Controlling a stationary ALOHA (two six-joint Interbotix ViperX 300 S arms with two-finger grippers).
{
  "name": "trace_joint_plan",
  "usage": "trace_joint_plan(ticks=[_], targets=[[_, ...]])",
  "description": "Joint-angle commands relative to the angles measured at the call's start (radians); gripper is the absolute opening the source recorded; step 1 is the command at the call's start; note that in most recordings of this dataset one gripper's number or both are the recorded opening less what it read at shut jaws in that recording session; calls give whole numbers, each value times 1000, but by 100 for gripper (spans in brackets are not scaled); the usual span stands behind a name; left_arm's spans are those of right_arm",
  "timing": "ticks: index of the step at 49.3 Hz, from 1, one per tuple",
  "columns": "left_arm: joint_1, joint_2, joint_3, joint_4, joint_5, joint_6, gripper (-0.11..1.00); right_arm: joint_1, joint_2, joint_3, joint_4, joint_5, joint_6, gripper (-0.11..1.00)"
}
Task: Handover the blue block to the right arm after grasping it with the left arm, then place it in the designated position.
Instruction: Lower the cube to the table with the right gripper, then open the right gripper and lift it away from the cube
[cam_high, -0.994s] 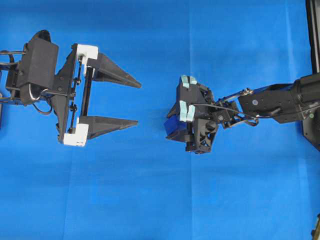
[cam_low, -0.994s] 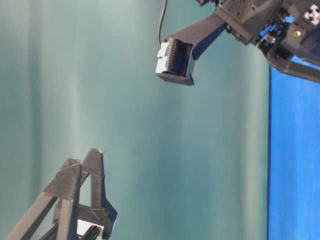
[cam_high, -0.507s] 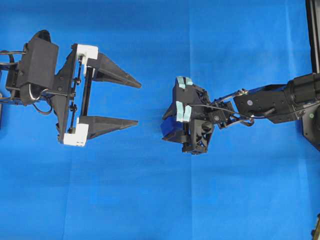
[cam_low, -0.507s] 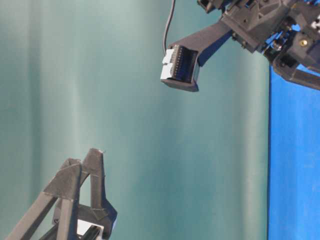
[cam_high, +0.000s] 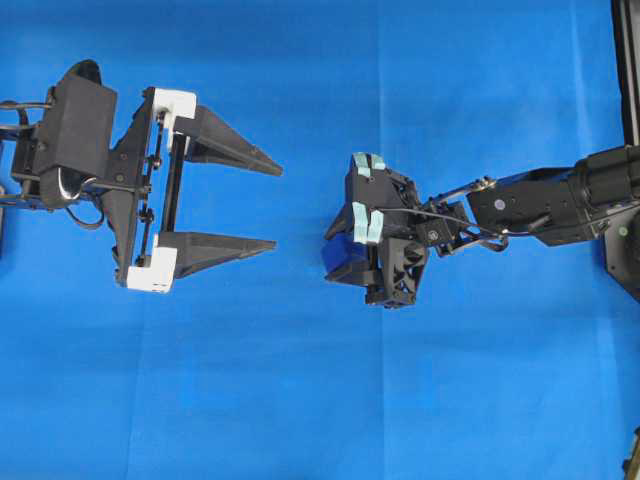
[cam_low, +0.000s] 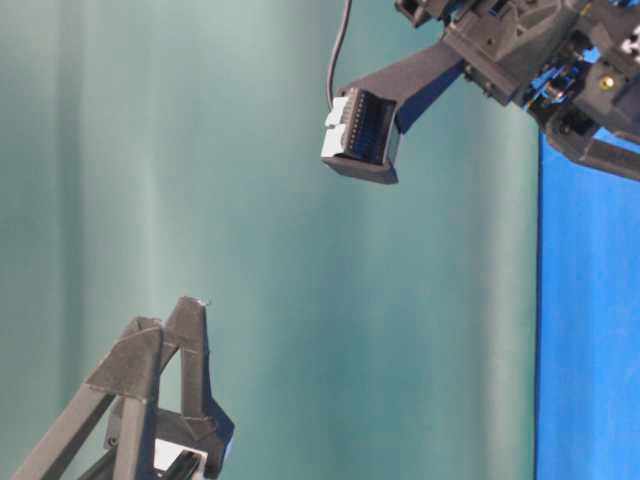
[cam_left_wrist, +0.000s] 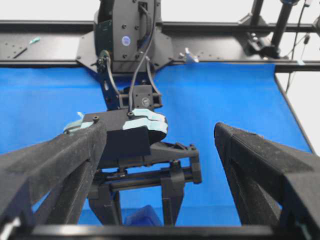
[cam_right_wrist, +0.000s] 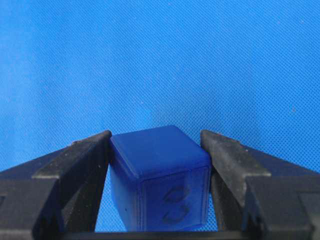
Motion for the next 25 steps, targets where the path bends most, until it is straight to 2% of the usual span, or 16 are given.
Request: trace_joint_plan(ticks=[1, 10, 16, 19, 25], targets=[[2, -15, -28, 2, -5, 2, 93, -2, -12, -12, -5, 2, -2, 50], [2, -15, -28, 2, -5, 2, 93, -2, -14, -18, -6, 3, -2, 53], [0, -15, -28, 2, -5, 2, 93, -3, -12, -28, -5, 18, 0, 86], [0, -17, -26, 2, -6, 2, 93, -2, -12, -34, -5, 32, 0, 96], [0, -17, -25, 2, -6, 2, 93, -2, -14, -44, -3, 55, 0, 91]])
